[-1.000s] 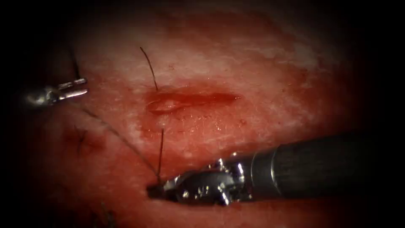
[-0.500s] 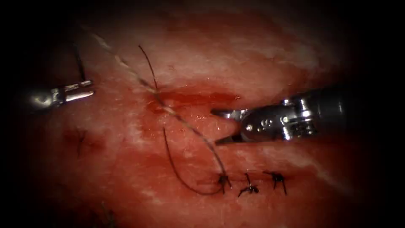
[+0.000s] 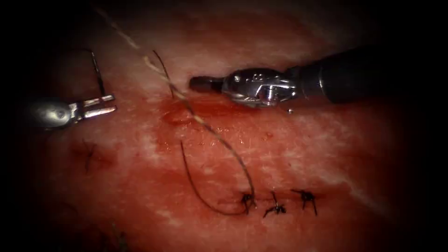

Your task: Wound Closure

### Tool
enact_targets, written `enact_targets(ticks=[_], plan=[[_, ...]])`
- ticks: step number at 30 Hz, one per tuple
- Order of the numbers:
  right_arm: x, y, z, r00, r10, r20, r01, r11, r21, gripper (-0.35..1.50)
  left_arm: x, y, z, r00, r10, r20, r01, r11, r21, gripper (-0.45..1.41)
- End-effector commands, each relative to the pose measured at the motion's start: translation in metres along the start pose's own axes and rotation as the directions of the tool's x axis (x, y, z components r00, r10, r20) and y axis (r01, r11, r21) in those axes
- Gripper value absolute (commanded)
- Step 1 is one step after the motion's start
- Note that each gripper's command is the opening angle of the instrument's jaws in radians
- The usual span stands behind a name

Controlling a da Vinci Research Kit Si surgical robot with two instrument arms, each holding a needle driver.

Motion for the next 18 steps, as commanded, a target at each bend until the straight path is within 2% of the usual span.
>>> enact_targets(ticks=[1,3,4,7,9,13,18], plan=[[-0.0010,0.0003,0.0021,0.999,0.033,-0.001,-0.033,0.999,-0.024,0.52,-0.0005,0.0009,0.0004,1.000,-0.002,0.001,0.002,1.000,-0.002,-0.45],[-0.0020,0.0011,0.0041,0.995,0.100,0.011,-0.099,0.994,-0.053,0.86,-0.0005,0.0009,0.0003,1.000,-0.002,0.001,0.002,1.000,-0.002,-0.45],[-0.0023,0.0013,0.0047,0.993,0.114,0.021,-0.113,0.992,-0.060,0.89,-0.0005,0.0009,0.0003,1.000,-0.002,0.001,0.002,1.000,-0.002,-0.45],[-0.0034,0.0020,0.0068,0.982,0.186,0.034,-0.182,0.979,-0.087,0.91,-0.0005,0.0009,0.0003,1.000,-0.002,0.001,0.002,1.000,-0.002,-0.45],[-0.0036,0.0022,0.0071,0.980,0.196,0.033,-0.192,0.978,-0.085,0.91,-0.0005,0.0009,0.0003,1.000,-0.002,0.001,0.002,1.000,-0.002,-0.45],[-0.0044,0.0029,0.0083,0.968,0.249,0.038,-0.247,0.968,-0.051,0.93,-0.0004,0.0010,0.0003,1.000,-0.002,0.001,0.002,1.000,-0.002,-0.45],[-0.0048,0.0032,0.0091,0.949,0.310,0.062,-0.310,0.951,-0.018,0.84,-0.0004,0.0010,0.0003,1.000,-0.002,0.001,0.002,1.000,-0.002,-0.45]])
